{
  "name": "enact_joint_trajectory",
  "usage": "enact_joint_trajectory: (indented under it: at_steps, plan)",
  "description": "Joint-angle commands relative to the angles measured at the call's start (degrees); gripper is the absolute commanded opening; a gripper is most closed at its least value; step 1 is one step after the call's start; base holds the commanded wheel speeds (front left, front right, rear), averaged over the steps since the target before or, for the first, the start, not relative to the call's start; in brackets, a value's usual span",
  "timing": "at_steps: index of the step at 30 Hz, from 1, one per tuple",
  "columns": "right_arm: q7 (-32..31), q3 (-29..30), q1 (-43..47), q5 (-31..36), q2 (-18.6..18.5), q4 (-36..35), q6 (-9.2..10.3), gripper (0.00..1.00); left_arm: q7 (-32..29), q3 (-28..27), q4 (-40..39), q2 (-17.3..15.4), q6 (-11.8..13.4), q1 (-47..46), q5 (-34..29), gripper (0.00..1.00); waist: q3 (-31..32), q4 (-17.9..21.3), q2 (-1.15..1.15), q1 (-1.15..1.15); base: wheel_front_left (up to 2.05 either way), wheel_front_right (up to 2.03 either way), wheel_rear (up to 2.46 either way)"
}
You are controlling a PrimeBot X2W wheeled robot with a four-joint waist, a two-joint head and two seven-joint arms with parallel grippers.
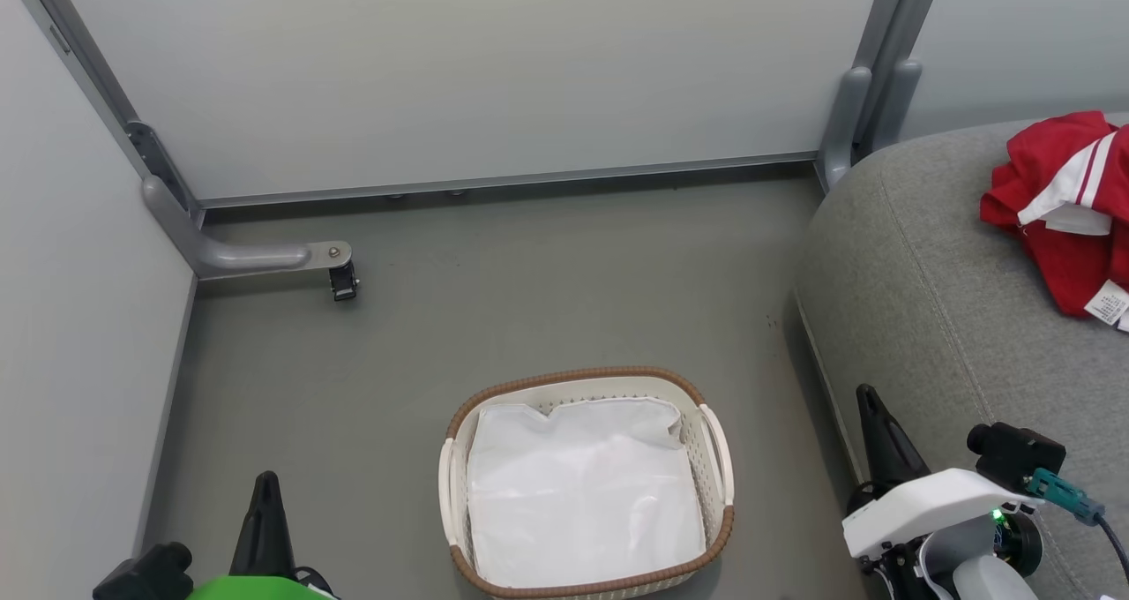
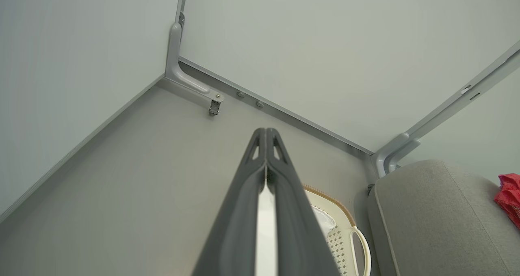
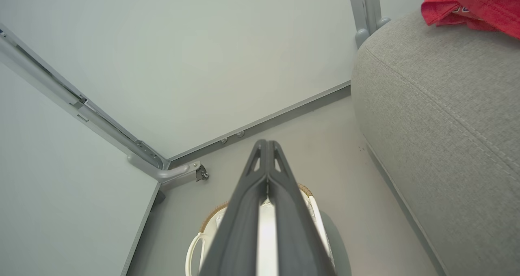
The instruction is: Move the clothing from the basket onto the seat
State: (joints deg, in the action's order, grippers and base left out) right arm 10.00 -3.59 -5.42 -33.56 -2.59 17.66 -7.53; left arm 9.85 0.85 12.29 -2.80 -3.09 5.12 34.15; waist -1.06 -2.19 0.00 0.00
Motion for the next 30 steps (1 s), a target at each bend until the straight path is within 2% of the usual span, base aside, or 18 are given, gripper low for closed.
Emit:
enact_joint_trajectory:
  at_steps: [1,30]
  plan:
    - [-0.5,0.5,-0.9,-2.4,-0.4,-1.1,0.01,0.0,-0.5,-0.5,-0.6,-0.2,-0.5,-1.9,2.3,0.0,0.0,0.0,0.0,0.0,0.0,0.0,0.0]
    - [-6.3,3.9,-1.0,-24.1,-0.7,-2.2,0.03,0.0,-6.5,-3.1,0.2,-0.3,-2.0,-5.7,23.6,0.0,0.3,0.6,0.0,0.0,0.0,0.0,0.0]
